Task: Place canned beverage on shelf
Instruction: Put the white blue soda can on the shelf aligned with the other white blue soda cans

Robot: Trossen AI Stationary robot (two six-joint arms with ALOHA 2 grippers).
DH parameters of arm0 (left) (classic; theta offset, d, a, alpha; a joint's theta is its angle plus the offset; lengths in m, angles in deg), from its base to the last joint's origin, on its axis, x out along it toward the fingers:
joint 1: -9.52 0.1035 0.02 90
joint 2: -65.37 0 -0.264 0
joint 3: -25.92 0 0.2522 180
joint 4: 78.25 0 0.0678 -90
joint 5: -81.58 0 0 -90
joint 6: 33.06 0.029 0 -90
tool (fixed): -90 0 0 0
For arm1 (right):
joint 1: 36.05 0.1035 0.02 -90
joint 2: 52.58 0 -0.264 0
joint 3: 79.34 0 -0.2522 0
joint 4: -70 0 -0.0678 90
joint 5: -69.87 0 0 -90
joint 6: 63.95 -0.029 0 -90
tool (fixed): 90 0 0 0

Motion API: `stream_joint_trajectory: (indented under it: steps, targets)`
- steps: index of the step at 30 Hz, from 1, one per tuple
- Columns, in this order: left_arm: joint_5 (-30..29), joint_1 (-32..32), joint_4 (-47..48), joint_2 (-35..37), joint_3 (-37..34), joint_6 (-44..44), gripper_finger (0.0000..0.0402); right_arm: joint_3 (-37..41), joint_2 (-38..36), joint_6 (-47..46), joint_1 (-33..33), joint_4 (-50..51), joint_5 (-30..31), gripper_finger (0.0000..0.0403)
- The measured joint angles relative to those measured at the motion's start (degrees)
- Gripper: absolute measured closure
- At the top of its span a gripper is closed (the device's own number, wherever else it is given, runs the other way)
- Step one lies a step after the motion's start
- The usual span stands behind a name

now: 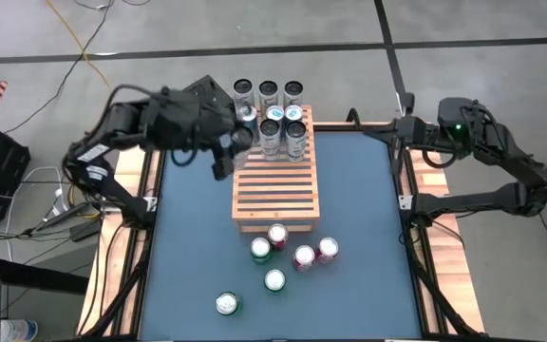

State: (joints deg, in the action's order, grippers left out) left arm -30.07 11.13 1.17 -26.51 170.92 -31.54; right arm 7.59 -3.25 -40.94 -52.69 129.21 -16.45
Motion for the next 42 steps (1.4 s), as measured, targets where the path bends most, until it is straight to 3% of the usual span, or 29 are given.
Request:
stream_joint_trajectory:
  steps: [4,10,14,21,31,42]
  targets:
    - [5.8,4.8,-4.4,3.4,-6.8,4.0,0.0165,0.0,1.1,0.0,0.0,-0.5,2.9,0.0403]
    - [15.0,9.9,-18.1,10.5,-23.3,8.1,0.0165,0.0,2.6,0.0,-2.0,-1.2,4.0,0.0403]
    - [16.6,12.4,-26.7,15.9,-33.3,10.1,0.0165,0.0,3.7,0.0,-3.8,-1.5,4.0,0.0403]
    - [29.4,19.6,-38.5,22.6,-46.7,6.7,0.0165,0.0,5.2,0.0,-6.6,-3.2,4.0,0.0403]
    - [39.5,28.4,-40.7,19.9,-50.9,8.6,0.0165,0.0,7.5,0.0,-9.3,-5.6,4.0,0.0403]
    - [45.5,33.2,-40.5,19.6,-50.9,11.6,0.0165,0.0,8.2,0.9,-10.6,-5.9,3.9,0.0403]
